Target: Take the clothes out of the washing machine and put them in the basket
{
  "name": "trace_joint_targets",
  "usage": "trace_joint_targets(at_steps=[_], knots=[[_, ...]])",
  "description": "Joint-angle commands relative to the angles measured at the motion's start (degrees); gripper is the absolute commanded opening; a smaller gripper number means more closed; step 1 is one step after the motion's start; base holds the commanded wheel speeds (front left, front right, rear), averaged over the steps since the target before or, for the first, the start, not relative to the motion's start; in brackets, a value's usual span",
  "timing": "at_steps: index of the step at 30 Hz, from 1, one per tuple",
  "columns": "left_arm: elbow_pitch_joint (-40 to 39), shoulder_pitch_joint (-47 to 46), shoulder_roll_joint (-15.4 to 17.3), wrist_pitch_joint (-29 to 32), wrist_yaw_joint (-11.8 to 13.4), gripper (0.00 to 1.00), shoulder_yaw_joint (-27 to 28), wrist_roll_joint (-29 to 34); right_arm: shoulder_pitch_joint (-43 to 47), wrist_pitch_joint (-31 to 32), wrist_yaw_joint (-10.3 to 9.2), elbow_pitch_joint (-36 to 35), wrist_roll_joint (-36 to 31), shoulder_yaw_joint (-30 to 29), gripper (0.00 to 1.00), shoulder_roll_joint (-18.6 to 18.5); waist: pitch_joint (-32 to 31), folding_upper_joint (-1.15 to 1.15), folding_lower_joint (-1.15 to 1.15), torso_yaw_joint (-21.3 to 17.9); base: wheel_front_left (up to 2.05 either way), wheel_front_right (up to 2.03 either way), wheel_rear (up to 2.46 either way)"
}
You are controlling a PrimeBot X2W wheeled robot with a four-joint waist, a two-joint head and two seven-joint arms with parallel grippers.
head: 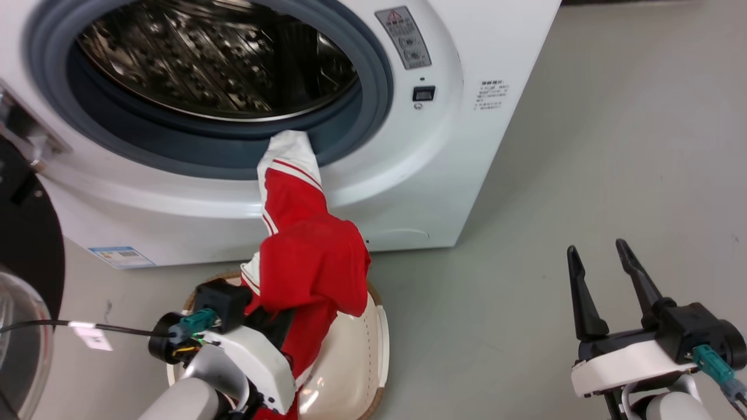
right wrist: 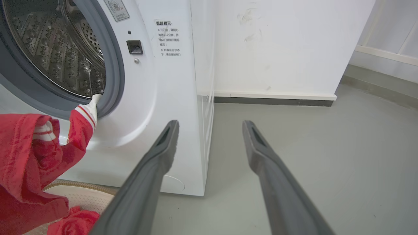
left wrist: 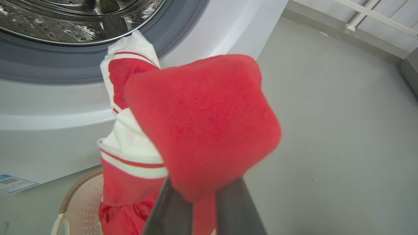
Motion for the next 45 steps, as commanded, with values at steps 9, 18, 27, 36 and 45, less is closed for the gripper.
trace_joint_targets(at_steps=[9,18,27,36,45], knots=[[12.56,-5.06,-2.88,2.62,-4.11,0.00,-4.58,0.82,-3.36,-0.13,-0.06,-1.68,0.31,-0.01,1.00,0.02,10.06,0.00,0.00,-3.88,0.00,0.00,0.00],[25.24,-13.20,-4.40,2.92,-5.78,0.00,-6.50,2.38,-5.80,-0.13,-0.06,-2.86,1.80,-0.16,1.00,0.03,19.44,0.00,0.00,-7.54,0.00,0.00,0.00],[38.82,-24.09,-5.29,-0.17,-6.33,0.00,-8.00,5.88,-7.80,-0.13,-0.06,-4.64,4.15,-0.38,1.00,0.03,27.96,0.00,0.00,-11.07,0.00,0.00,0.00],[50.56,-32.20,-5.22,-1.84,-6.18,0.00,-7.73,6.65,-9.35,-0.13,-0.06,-5.57,6.86,0.95,1.00,0.03,34.57,0.00,0.00,-13.92,0.00,0.00,0.00],[59.05,-35.49,-5.46,-3.34,-6.47,0.00,-8.59,6.90,-9.68,-0.13,-0.06,-6.26,8.45,2.00,1.00,0.03,37.29,0.00,0.00,-15.70,0.00,0.00,0.00]])
